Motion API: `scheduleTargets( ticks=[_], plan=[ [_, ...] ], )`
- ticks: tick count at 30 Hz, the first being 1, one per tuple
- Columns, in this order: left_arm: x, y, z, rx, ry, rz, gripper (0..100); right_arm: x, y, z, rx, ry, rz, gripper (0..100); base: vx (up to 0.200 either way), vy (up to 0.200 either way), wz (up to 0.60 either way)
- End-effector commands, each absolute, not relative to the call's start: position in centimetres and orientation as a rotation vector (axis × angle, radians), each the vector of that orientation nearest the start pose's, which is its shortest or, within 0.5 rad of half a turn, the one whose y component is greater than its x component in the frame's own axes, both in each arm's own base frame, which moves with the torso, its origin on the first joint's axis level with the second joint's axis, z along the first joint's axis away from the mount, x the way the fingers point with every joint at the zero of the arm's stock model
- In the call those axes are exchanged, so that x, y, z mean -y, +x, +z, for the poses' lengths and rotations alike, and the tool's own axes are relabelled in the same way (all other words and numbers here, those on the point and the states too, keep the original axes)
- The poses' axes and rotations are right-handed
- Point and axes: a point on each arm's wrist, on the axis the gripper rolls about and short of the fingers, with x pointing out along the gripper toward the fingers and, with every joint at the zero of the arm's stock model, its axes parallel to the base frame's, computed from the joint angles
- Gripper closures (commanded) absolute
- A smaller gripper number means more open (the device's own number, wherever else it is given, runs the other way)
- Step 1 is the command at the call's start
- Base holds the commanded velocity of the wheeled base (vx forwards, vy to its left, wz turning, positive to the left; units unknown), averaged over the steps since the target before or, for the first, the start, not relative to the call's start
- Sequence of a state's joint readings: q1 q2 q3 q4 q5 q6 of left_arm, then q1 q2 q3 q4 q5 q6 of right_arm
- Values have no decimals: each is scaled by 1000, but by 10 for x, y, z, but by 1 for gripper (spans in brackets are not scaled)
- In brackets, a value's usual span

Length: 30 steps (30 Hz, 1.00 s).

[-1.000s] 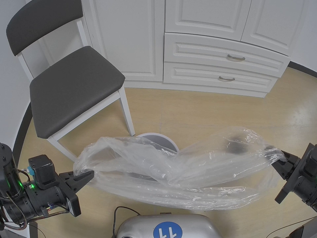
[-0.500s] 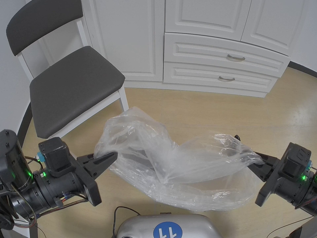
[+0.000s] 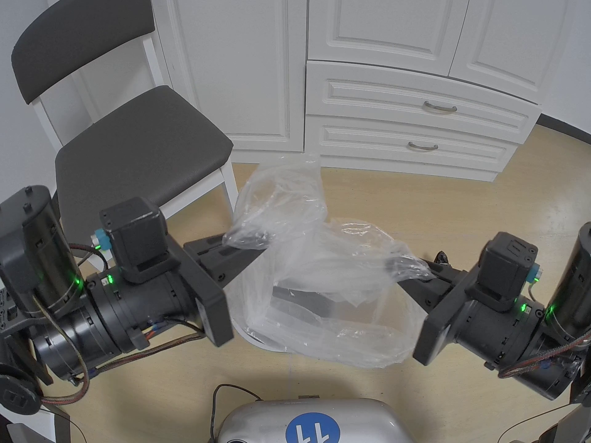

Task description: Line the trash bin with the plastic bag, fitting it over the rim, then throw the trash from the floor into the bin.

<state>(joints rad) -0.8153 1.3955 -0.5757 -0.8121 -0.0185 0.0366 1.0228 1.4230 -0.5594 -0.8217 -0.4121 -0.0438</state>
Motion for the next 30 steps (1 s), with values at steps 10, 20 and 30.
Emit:
scheduleTargets(
  ticks=[10, 20, 30],
  plan=[
    [169, 170, 193, -9, 55, -757, 100, -232, 154, 176, -32, 70, 641, 100, 0, 0, 0],
    [163, 178, 186, -36, 86, -718, 100, -244, 166, 148, -99, 21, 629, 100, 0, 0, 0],
    [176, 200, 156, -143, 128, -706, 100, -258, 191, 109, -120, 4, 587, 100, 0, 0, 0]
  ],
)
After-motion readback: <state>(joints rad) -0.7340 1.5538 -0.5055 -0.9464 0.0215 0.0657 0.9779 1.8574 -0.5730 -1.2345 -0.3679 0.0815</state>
